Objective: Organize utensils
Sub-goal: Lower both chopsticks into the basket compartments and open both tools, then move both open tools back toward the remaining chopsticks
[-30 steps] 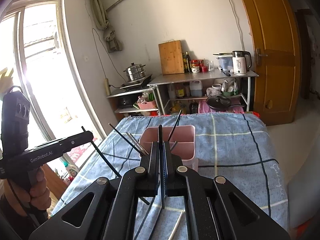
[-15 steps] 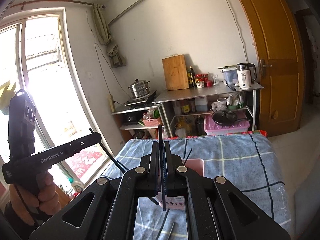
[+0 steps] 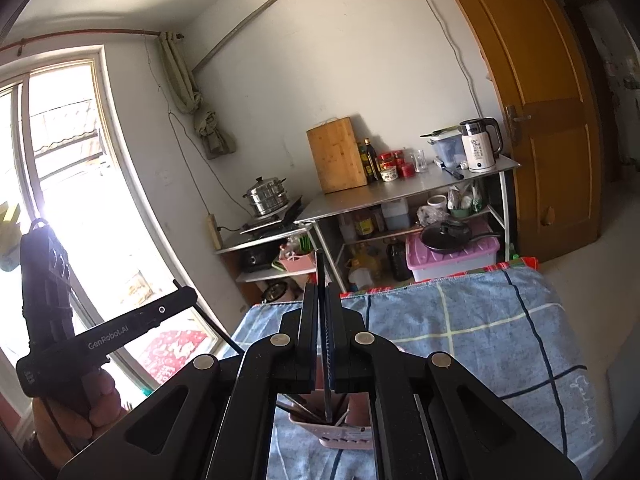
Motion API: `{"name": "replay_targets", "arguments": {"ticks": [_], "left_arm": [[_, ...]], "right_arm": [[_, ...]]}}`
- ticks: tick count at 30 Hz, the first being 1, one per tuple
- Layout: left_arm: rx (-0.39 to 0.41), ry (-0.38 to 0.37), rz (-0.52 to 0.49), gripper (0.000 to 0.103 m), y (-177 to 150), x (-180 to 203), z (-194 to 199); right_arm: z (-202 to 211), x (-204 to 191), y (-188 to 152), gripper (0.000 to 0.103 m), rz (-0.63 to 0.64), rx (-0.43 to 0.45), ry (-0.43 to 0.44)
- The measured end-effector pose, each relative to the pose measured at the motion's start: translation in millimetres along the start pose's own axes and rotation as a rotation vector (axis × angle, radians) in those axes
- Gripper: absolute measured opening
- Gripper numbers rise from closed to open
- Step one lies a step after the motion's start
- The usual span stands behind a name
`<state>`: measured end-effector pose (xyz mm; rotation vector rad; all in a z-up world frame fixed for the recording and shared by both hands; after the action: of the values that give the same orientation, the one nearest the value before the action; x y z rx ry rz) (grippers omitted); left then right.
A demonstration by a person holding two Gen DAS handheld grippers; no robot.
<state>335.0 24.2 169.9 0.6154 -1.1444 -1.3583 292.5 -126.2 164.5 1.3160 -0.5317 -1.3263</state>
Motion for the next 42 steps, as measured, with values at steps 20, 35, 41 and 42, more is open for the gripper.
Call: {"name": "replay_targets", "arguments": {"ticks": [20, 35, 41, 42], "left_arm": [[-0.086, 0.036, -0.001, 0.022, -46.0, -19.6, -27.8], [0.001, 0.028, -0.004, 0.029, -70.0, -18.1, 39.4], [-0.012, 0.016, 0.001, 0.029, -109.8, -13.0, 61.2], [-0.019, 0.014, 0.002, 0.029, -116.8, -11.8, 62.7]], "right_arm": [[-23.8, 12.0, -49.1, 0.006, 0.018, -0.150, -0.032], [33.6, 20.7, -66.8, 0.013, 0.031, -0.112, -0.039], [55.4, 27.5, -98.4, 0.013, 0.022, -0.143, -0.053], [58.1, 28.8, -103.6, 0.013, 0.020, -0.148, -0.055]]}}
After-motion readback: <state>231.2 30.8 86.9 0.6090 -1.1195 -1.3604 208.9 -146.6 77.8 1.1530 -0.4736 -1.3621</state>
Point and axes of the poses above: each gripper's, at about its wrist camera, not at the fingertips, and z roughly against the way its jaws point, x to its right, y to its top, the point moved 7 cm from there along -z, roughly the way its jaws point, and after that the axes turned 6 degrees about x, right-handed, at the moved point
